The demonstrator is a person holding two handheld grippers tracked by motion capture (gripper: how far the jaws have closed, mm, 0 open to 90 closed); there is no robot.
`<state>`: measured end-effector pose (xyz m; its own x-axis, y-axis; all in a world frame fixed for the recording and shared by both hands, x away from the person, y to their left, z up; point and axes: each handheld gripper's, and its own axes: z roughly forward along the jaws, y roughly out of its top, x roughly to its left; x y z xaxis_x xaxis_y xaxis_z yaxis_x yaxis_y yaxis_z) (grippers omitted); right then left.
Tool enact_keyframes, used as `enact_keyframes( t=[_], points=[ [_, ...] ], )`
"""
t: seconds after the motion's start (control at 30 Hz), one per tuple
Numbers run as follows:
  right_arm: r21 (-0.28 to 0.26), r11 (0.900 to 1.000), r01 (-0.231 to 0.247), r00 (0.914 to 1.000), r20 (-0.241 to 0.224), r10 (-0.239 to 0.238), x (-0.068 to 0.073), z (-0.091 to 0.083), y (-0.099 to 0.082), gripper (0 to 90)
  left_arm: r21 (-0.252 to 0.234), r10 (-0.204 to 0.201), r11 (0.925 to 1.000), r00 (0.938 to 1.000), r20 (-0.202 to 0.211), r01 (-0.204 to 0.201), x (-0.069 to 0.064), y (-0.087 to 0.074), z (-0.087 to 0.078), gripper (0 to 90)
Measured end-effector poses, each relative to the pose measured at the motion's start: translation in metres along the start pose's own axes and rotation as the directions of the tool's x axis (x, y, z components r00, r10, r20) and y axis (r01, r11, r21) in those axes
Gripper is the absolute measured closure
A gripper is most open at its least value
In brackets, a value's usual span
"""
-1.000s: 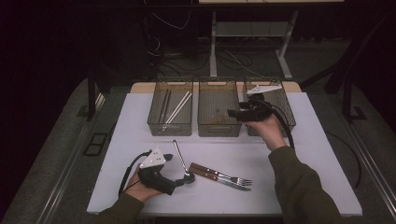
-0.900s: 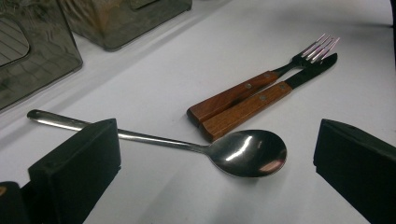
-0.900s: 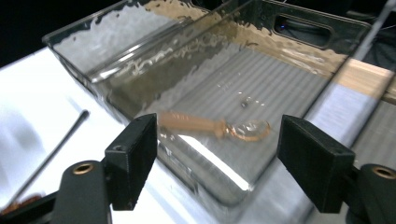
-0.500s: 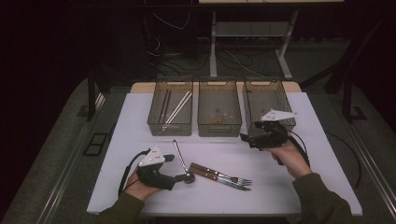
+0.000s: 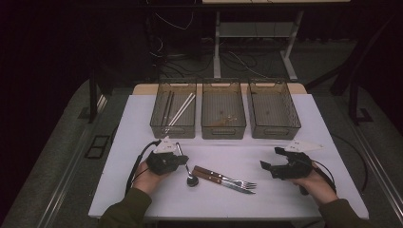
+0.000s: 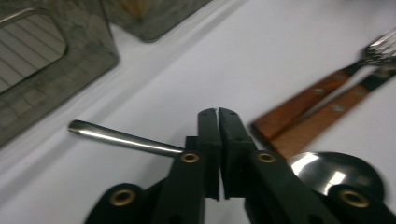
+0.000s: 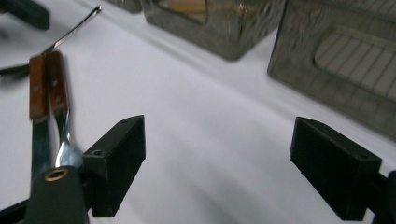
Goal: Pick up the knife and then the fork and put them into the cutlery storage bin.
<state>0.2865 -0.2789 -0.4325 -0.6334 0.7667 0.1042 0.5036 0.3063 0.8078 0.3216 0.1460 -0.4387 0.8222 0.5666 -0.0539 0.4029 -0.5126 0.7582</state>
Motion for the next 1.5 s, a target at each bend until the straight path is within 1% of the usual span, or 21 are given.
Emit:
enact_keyframes(
  t=[0.07,0.17,0.23,0.27,0.3,0.33,0.47,0.6,0.77,0.8,0.83,0.93,0.97,1.03,1.07,1.13,1.17,1.23,1.27,1.3,1.5],
  points=[
    [0.012,0.9999,-0.004,1.0,-0.006,0.005,0.001,-0.005,-0.008,18.4,0.025,0.001,0.9997,0.9999,-0.015,-0.001,0.006,0.004,0.005,89.4],
    [0.013,0.9998,-0.012,0.9999,-0.006,0.012,0.002,-0.011,-0.016,18.4,0.047,-0.009,0.9988,0.9997,-0.023,0.011,0.014,0.007,0.014,89.5],
    [0.014,0.9998,-0.016,0.9999,-0.004,0.016,0.002,-0.014,-0.018,18.4,0.07,-0.003,0.9976,0.9996,-0.029,0.005,0.018,0.007,0.018,89.6],
    [0.012,0.9998,-0.013,0.9999,-0.002,0.013,0.002,-0.015,-0.019,18.4,0.077,-0.004,0.997,0.9996,-0.027,0.006,0.019,0.007,0.02,89.6],
    [0.01,0.9999,-0.013,0.9999,0.001,0.013,0.002,-0.015,-0.019,18.4,0.091,0.004,0.9959,0.9998,-0.021,-0.002,0.019,0.007,0.021,89.7],
    [0.008,0.9999,-0.012,0.9999,0.002,0.012,0.002,-0.015,-0.019,18.4,0.091,0.003,0.9958,0.9998,-0.021,-0.001,0.019,0.007,0.021,89.7],
    [0.009,0.9998,-0.017,0.9998,0.005,0.017,0.002,-0.014,-0.019,18.4,0.115,0.018,0.9932,0.9994,-0.029,-0.015,0.017,0.008,0.019,89.8],
    [0.006,0.9999,-0.013,0.9999,0.008,0.013,0.002,-0.015,-0.019,18.3,0.13,0.018,0.9914,0.9995,-0.027,-0.014,0.017,0.008,0.017,89.9],
    [-0.001,1.0,0.003,1.0,0.004,-0.003,0.004,-0.015,-0.02,17.8,0.158,0.019,0.9874,0.9989,-0.043,-0.012,0.016,0.007,0.012,89.9],
    [-0.002,1.0,0.008,1.0,-0.003,-0.008,0.004,-0.014,-0.02,15.9,0.158,0.015,0.9873,0.9988,-0.046,-0.007,0.015,0.006,0.011,89.9],
    [-0.001,0.9999,0.011,0.9999,-0.009,-0.011,0.004,-0.014,-0.02,15.5,0.171,0.021,0.9852,0.9987,-0.047,-0.013,0.015,0.005,0.008,89.9],
    [-0.004,0.9998,0.02,0.9996,-0.02,-0.02,0.006,-0.012,-0.022,15.5,0.183,0.012,0.9832,0.9987,-0.05,-0.003,0.015,0.003,0.003,89.9],
    [-0.004,0.9997,0.022,0.9995,-0.024,-0.023,0.007,-0.012,-0.022,15.5,0.186,0.02,0.9825,0.9987,-0.048,-0.011,0.015,0.002,0.002,89.9],
    [-0.008,0.9995,0.03,0.9991,-0.029,-0.03,0.008,-0.01,-0.022,15.5,0.193,0.007,0.9813,0.9988,-0.049,0.002,0.015,-0.001,-0.002,90.0],
    [-0.011,0.9994,0.033,0.999,-0.031,-0.033,0.008,-0.009,-0.022,15.4,0.196,0.01,0.9806,0.9989,-0.047,-0.001,0.015,-0.001,-0.003,89.9],
    [-0.015,0.999,0.042,0.9986,-0.033,-0.042,0.008,-0.007,-0.022,15.4,0.187,-0.01,0.9821,0.9989,-0.046,0.019,0.013,-0.004,-0.006,89.9],
    [-0.013,0.9987,0.049,0.9981,-0.036,-0.049,0.009,-0.006,-0.022,15.5,0.196,-0.003,0.9806,0.9991,-0.043,0.012,0.013,-0.006,-0.008,89.9],
    [-0.002,0.998,0.063,0.9975,-0.031,-0.063,0.01,-0.005,-0.023,15.4,0.202,-0.009,0.9791,0.9991,-0.042,0.017,0.011,-0.008,-0.012,89.9],
    [0.0,0.9973,0.073,0.997,-0.026,-0.073,0.01,-0.005,-0.024,15.4,0.205,-0.019,0.9783,0.9989,-0.043,0.027,0.01,-0.01,-0.014,89.9],
    [0.002,0.9971,0.076,0.9967,-0.027,-0.076,0.01,-0.005,-0.024,15.4,0.207,-0.017,0.978,0.999,-0.042,0.026,0.009,-0.011,-0.016,89.9],
    [-0.003,0.9975,0.07,0.9973,-0.023,-0.07,0.009,-0.006,-0.023,15.4,0.205,-0.042,0.9775,0.9985,-0.036,0.048,0.002,-0.022,-0.028,89.9]
  ],
)
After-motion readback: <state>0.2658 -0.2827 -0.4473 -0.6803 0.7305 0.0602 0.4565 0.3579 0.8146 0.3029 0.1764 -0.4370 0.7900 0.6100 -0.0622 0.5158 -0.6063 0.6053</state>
